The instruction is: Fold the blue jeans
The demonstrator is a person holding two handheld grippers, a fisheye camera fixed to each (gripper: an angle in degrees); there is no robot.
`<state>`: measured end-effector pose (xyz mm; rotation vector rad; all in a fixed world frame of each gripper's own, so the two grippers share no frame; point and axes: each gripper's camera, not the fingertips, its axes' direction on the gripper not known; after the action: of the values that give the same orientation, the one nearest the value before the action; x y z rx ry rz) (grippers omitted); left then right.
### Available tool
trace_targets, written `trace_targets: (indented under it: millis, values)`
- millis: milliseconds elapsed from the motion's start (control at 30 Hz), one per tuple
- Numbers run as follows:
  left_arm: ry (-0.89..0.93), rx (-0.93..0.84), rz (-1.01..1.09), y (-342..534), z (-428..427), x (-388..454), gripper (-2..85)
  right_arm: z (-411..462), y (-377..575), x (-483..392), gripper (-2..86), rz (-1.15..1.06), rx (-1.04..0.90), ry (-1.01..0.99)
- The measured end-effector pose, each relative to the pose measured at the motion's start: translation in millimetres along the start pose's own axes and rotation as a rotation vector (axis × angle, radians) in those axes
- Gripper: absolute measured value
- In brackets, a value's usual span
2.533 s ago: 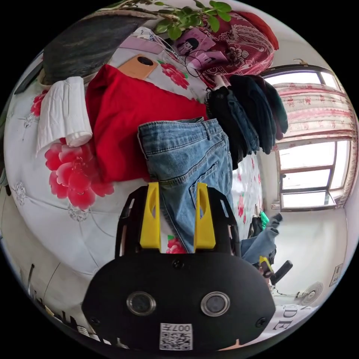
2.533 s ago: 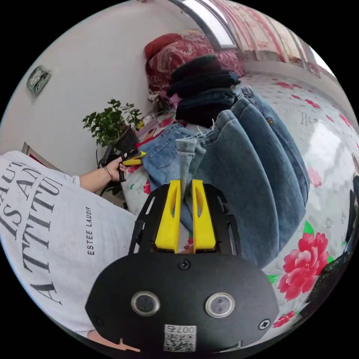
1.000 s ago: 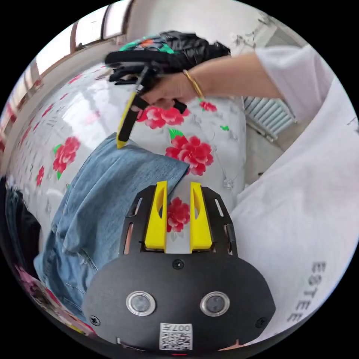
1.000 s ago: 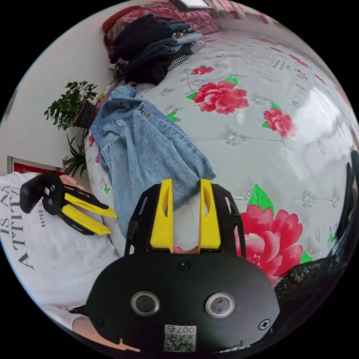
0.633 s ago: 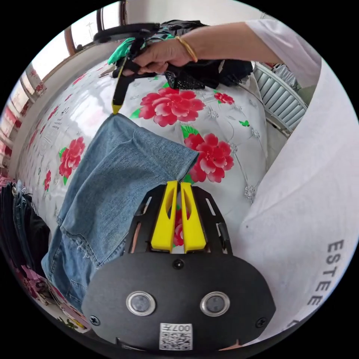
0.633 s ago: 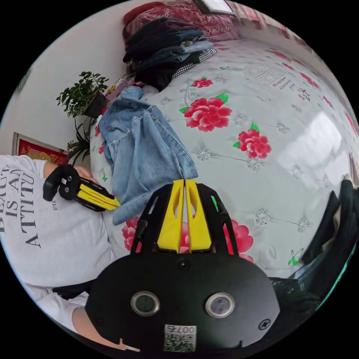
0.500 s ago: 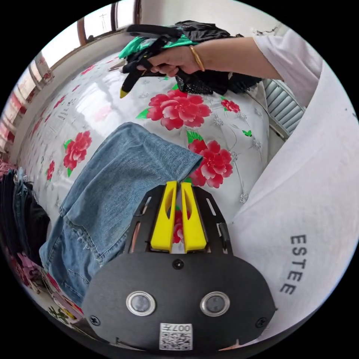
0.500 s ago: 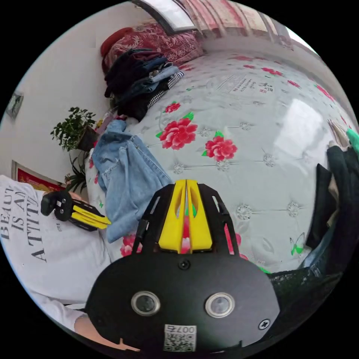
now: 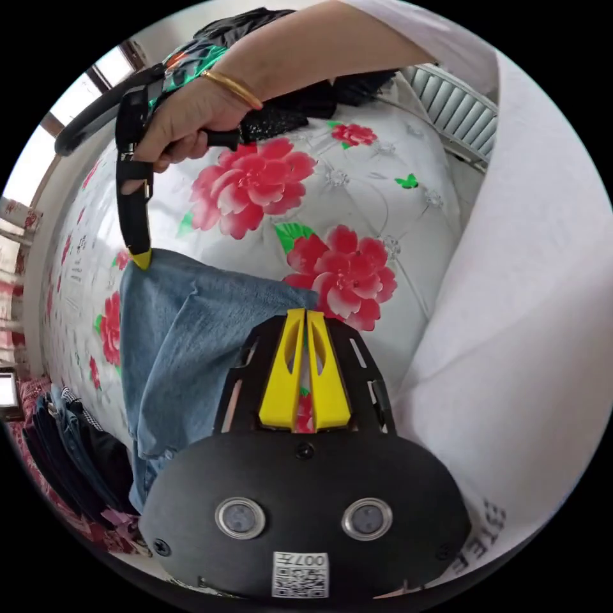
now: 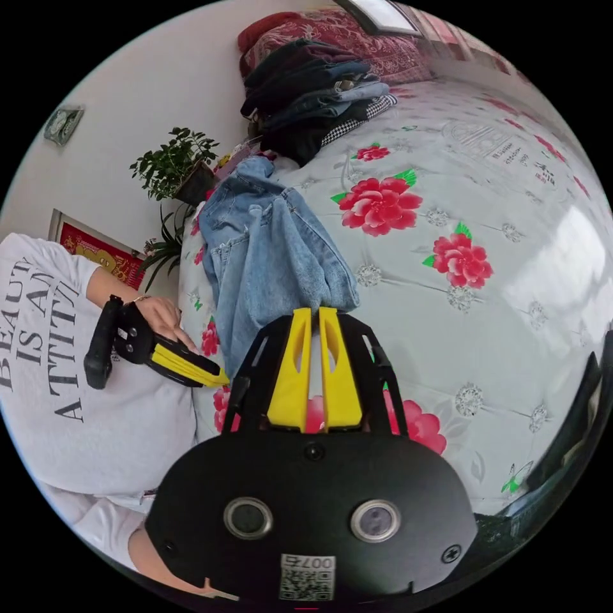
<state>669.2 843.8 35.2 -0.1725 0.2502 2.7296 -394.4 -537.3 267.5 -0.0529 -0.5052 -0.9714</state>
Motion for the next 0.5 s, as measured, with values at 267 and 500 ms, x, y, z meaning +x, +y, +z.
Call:
trace_targets:
  millis: [267, 500]
  values:
    - [0.052, 0.216, -0.269, 25.3, -73.7, -50.2, -0.8, -7.1, 14.0, 78.5, 1.9, 0.345, 0.142, -0.156]
    - [0.114, 0.240, -0.526, 63.0, -70.1, -85.7, 3.8, -37.5, 69.5, 78.0, 4.9, 0.497, 0.316, -0.148]
